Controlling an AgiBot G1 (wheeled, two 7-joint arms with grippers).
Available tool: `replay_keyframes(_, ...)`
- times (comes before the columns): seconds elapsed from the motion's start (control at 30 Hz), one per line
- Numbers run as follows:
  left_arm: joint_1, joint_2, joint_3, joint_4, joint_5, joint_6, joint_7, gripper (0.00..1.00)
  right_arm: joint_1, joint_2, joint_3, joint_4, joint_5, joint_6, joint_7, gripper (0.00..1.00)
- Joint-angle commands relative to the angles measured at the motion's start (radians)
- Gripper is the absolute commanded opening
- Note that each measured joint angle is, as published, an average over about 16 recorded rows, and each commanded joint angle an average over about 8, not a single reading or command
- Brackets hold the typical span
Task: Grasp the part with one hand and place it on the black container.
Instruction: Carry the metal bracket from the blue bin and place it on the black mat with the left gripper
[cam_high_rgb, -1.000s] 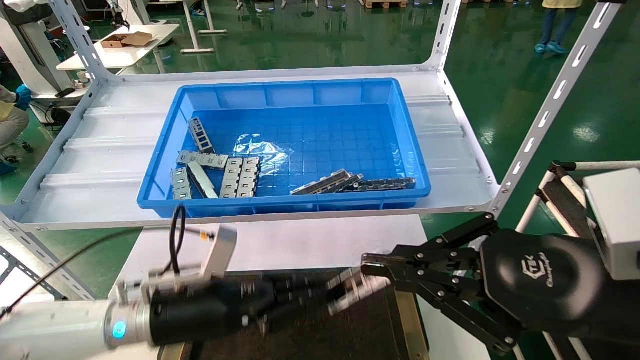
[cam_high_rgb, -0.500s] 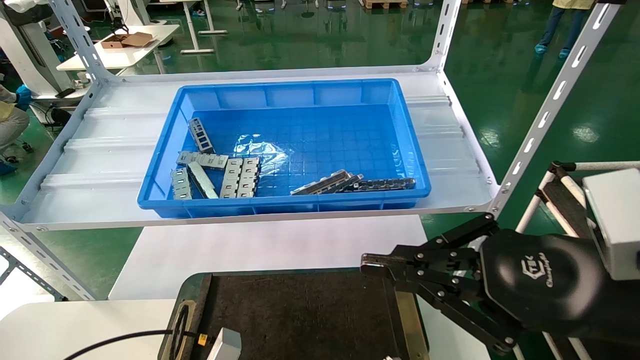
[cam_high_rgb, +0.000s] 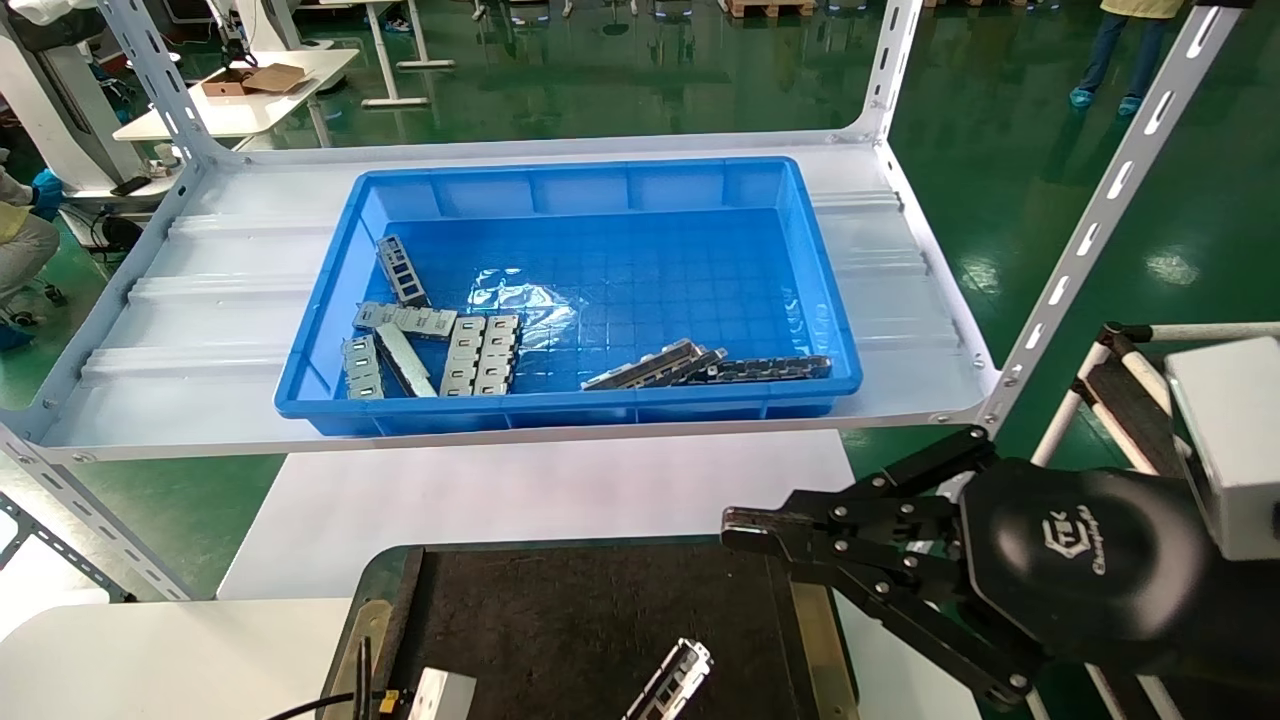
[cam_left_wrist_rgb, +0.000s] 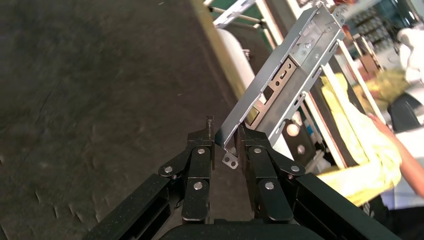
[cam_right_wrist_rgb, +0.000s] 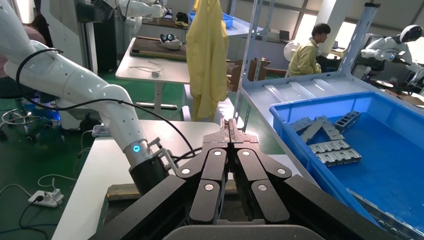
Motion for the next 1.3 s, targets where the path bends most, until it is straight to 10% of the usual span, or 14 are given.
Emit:
replay_keyframes(0.03,-0.001,0.008,0.02,-0.003,0.028,-0.041,-0.052,0.0,0.0,0.0,0.0,0.0,0.0,0.0,0.0,0.0)
replay_keyframes(1.3,-0.177,0.281,0.283,0.174,0.358,-0.465,-0.842,0.0,0.0,0.001,-0.001,0.0,0.001,0.001,-0.001,0.0)
